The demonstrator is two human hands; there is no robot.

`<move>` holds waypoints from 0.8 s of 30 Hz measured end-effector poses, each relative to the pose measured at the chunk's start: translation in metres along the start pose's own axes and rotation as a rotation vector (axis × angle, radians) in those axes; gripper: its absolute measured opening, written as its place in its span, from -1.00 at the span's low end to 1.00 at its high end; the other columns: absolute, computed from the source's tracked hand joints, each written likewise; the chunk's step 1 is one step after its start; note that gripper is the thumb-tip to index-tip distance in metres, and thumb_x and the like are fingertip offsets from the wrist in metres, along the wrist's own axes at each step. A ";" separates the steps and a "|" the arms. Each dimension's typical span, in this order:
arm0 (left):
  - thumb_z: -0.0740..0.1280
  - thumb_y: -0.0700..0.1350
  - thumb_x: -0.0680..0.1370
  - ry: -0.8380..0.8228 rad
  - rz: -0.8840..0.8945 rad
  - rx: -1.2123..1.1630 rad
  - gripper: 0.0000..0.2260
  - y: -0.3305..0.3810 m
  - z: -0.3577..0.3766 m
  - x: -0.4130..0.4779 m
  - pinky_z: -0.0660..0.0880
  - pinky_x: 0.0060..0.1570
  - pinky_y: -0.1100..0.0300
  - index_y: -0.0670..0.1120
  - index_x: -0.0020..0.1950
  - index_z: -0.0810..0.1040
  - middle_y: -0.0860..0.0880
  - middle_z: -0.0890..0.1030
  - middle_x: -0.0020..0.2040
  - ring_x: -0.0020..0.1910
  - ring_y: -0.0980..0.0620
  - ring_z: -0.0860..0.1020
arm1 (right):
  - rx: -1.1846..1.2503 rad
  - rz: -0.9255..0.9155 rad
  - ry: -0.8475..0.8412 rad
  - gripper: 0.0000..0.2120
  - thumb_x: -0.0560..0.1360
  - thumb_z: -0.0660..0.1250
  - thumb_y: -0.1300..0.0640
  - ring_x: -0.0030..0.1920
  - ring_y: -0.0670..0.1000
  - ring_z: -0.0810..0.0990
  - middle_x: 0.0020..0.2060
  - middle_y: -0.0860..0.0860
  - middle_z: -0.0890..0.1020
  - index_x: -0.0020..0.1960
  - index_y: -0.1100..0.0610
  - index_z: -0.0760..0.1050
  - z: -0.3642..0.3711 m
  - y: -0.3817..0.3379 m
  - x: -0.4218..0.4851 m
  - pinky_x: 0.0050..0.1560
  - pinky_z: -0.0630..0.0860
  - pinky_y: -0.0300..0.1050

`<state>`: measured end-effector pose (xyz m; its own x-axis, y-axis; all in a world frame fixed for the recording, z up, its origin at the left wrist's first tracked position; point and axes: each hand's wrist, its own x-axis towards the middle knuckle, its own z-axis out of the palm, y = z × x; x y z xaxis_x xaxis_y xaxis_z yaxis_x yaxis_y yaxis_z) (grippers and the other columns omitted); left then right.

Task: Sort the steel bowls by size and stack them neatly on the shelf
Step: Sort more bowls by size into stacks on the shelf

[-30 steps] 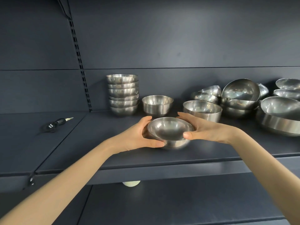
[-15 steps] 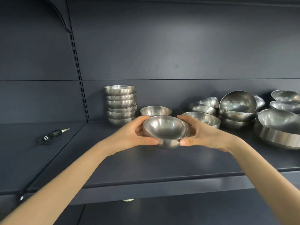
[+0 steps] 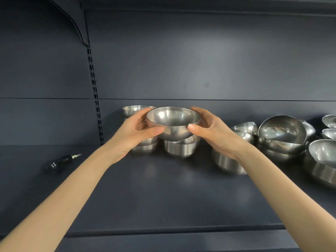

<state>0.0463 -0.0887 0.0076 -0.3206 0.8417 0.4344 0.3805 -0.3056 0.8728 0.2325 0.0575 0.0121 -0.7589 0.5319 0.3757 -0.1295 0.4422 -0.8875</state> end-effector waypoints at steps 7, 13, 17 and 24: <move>0.58 0.13 0.19 0.070 0.060 0.084 -0.34 0.017 -0.035 0.024 0.50 0.06 0.37 0.03 0.24 0.49 0.18 0.66 0.05 0.11 0.25 0.58 | 0.073 -0.037 -0.031 -0.11 0.23 0.54 -0.11 0.27 -0.09 0.51 0.15 -0.08 0.59 0.45 0.13 0.28 0.014 -0.012 0.048 0.39 0.36 -0.07; 0.53 0.18 0.19 0.115 0.051 0.135 -0.25 0.022 -0.069 0.049 0.46 0.15 0.39 0.00 0.33 0.46 0.17 0.64 0.08 0.13 0.27 0.56 | 0.157 -0.062 -0.020 0.02 0.22 0.59 -0.08 0.32 0.00 0.46 0.27 0.04 0.49 0.49 0.21 0.16 0.034 -0.019 0.098 0.39 0.36 -0.07; 0.47 -0.07 0.31 0.151 0.021 0.126 -0.26 0.010 -0.086 0.065 0.48 0.09 0.39 -0.16 0.45 0.33 0.06 0.58 0.18 0.17 0.21 0.55 | 0.128 -0.047 -0.074 -0.22 0.40 0.48 0.11 0.29 -0.04 0.49 0.29 0.05 0.51 0.48 0.22 0.17 0.037 -0.014 0.125 0.29 0.42 -0.18; 0.43 -0.14 0.42 0.149 -0.046 0.091 -0.40 -0.010 -0.104 0.079 0.44 0.22 0.30 -0.16 0.44 0.36 0.08 0.61 0.14 0.16 0.23 0.56 | 0.071 -0.015 -0.095 -0.23 0.39 0.48 0.06 0.30 -0.02 0.48 0.29 0.04 0.51 0.47 0.21 0.19 0.049 0.000 0.155 0.32 0.38 -0.17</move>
<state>-0.0733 -0.0654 0.0562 -0.4620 0.7767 0.4282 0.4368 -0.2209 0.8720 0.0835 0.1049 0.0575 -0.8134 0.4532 0.3647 -0.1832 0.3954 -0.9000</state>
